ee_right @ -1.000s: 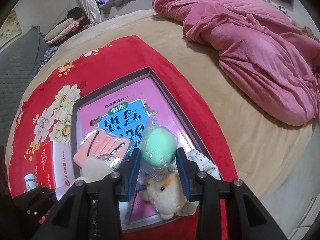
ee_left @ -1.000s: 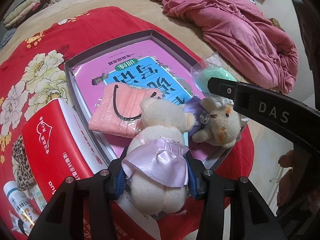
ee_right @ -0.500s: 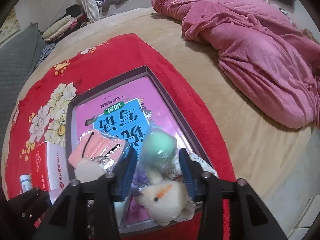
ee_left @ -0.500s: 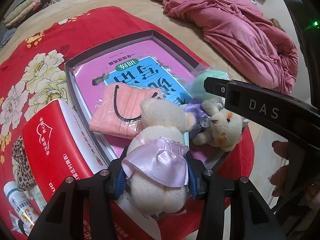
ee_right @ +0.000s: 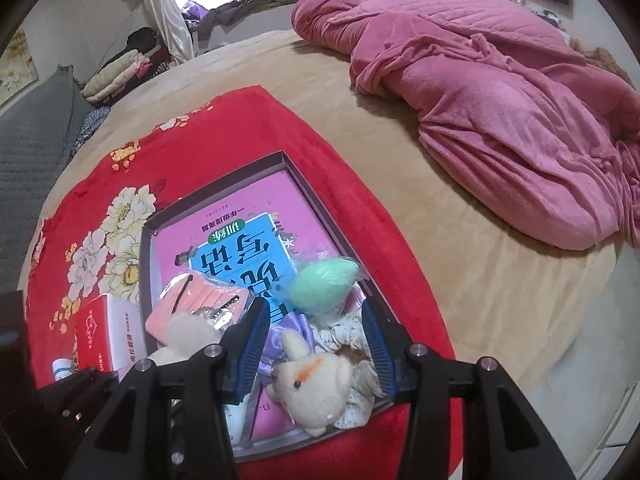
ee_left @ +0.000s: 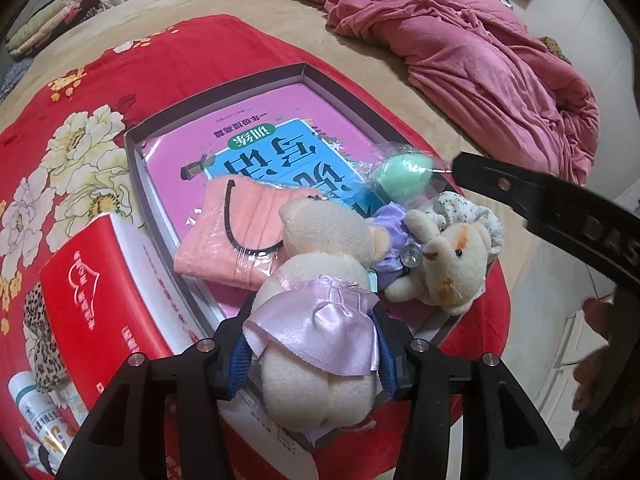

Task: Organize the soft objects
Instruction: 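Lower the bagged green ball into the box and open the right tool, then lower the teddy bear into the box and open the left tool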

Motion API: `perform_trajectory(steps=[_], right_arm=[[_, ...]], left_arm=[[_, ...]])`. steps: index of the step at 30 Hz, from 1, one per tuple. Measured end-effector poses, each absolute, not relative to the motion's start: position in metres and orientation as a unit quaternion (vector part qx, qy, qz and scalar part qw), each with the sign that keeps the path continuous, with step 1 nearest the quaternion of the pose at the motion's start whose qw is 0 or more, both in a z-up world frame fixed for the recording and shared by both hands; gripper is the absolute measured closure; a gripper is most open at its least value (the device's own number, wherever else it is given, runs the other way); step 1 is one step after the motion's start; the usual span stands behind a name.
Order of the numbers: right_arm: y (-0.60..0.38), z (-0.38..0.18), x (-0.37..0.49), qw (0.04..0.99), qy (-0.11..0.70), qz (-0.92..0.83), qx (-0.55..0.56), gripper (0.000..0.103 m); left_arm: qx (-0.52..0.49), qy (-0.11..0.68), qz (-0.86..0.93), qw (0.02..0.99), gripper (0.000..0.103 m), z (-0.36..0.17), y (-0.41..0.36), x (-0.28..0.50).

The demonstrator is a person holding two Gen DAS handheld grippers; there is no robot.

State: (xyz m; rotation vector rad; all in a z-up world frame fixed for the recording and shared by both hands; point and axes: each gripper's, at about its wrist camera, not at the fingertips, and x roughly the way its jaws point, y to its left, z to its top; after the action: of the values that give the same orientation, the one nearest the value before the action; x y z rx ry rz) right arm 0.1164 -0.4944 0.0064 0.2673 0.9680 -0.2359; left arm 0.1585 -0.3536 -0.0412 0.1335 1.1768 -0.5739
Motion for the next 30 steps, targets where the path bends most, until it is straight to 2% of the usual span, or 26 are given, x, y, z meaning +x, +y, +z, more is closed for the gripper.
perform_trajectory(steps=[6, 8, 12, 30], right_arm=[[-0.494, 0.021, 0.103, 0.875, 0.451, -0.113, 0.134, 0.055], [-0.494, 0.025, 0.101, 0.877, 0.448, -0.11, 0.137, 0.055], [-0.494, 0.029, 0.101, 0.878, 0.444, -0.108, 0.139, 0.055], [-0.482, 0.03, 0.099, 0.879, 0.448, -0.102, 0.131, 0.055]], left_arm=[[0.052, 0.549, -0.259, 0.793, 0.047, -0.038, -0.353, 0.178], [0.055, 0.542, -0.253, 0.799, 0.039, -0.034, -0.353, 0.179], [0.057, 0.536, -0.248, 0.805, 0.034, -0.03, -0.35, 0.177], [0.05, 0.515, -0.24, 0.821, 0.033, -0.012, -0.332, 0.171]])
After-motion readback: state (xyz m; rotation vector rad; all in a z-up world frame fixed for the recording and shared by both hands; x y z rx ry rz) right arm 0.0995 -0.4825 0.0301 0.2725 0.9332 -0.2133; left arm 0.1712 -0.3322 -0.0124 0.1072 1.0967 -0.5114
